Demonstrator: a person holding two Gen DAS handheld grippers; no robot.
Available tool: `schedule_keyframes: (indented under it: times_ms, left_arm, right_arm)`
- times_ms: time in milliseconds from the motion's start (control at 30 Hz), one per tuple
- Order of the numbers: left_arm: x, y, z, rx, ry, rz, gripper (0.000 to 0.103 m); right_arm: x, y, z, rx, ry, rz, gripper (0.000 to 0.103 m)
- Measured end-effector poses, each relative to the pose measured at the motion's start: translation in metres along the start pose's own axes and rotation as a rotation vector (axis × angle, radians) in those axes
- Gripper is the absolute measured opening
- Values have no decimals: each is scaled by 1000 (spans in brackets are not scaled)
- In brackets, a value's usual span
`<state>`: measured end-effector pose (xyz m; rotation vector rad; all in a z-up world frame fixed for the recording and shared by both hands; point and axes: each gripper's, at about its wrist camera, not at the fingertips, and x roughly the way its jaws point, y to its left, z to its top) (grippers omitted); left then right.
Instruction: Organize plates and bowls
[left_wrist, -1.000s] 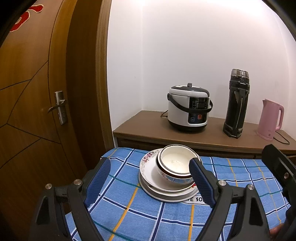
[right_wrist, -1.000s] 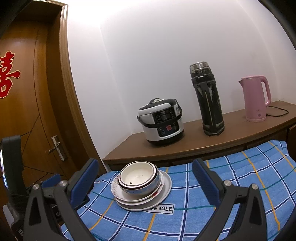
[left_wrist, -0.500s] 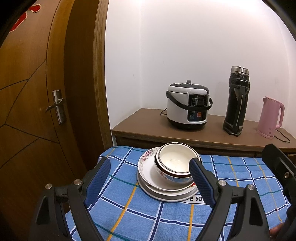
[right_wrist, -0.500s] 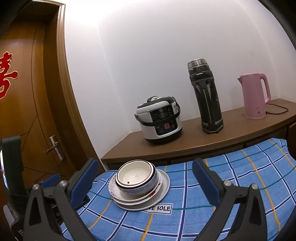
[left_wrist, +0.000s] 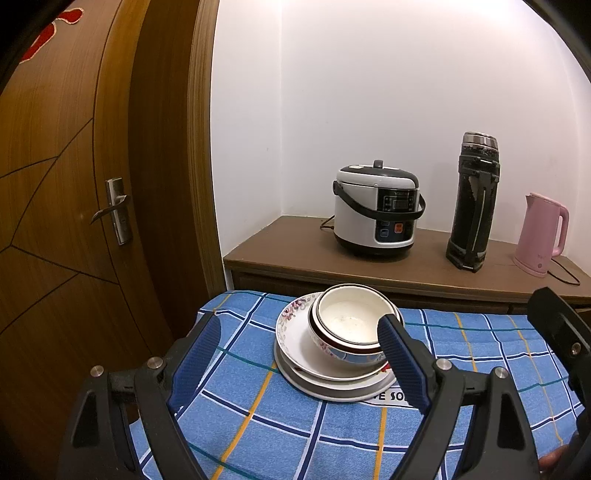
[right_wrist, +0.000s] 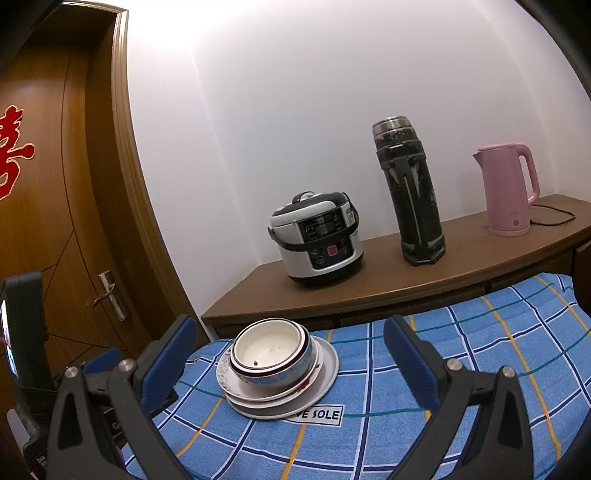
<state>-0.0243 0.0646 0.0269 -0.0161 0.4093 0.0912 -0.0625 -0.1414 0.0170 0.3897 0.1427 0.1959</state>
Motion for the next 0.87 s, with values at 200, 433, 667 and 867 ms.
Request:
schedule_keyframes:
  times_ms: [200,433,667,867]
  left_arm:
    - [0,1,0,1,0,-3,88]
    - [-2,0,1,-5,-5,3,88]
    - [-1,-1,1,-26,7,-28,88]
    - [-1,-8,1,-8,14,-26,88]
  right_arm:
    - [0,-2,0,3,1,0,103]
    - [-1,-2,0,0,-3,-1,103]
    - [-1,-1,0,5,-3,-5,103]
    - [-2,-2,1,5,-5,-8,103]
